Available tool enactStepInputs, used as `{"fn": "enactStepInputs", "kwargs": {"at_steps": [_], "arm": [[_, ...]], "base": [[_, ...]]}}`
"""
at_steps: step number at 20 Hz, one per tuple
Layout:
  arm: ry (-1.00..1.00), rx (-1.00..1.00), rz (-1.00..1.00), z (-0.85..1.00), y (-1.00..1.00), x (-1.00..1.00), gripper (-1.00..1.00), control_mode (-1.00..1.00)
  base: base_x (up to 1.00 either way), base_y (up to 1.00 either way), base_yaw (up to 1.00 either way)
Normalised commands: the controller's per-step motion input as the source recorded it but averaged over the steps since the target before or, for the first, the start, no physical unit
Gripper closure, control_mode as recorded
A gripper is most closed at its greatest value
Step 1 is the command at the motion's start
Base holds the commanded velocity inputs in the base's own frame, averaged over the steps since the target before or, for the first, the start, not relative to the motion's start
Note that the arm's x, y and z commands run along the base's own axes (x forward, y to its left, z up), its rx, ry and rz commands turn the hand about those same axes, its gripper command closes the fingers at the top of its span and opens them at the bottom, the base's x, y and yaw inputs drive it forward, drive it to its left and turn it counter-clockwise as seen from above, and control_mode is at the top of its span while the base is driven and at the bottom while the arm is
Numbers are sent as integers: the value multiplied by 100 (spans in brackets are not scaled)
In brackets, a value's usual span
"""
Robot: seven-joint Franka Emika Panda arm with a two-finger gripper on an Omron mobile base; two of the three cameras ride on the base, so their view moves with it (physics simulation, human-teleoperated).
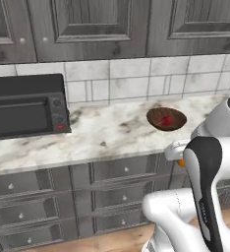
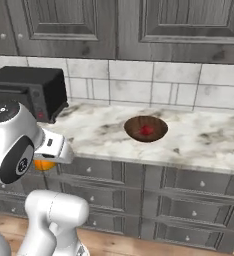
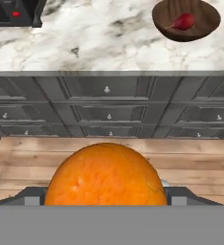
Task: Take the corn, pear, and orange from the freezer and place them in the bowl on the counter.
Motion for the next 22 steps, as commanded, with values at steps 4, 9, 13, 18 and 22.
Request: {"fn": "enactStepInputs", "kwargs": {"at_steps": [4, 9, 13, 18, 22], "arm": [[0, 0, 0, 0, 0, 0, 100, 100], [0, 0, 0, 0, 0, 0, 100, 100], [0, 0, 0, 0, 0, 0, 100, 100], [0, 0, 0, 0, 0, 0, 100, 100], [0, 0, 0, 0, 0, 0, 100, 100]], "base": [[29, -100, 0], [57, -90, 0], [78, -38, 0], [46, 24, 1], [58, 27, 0]]}}
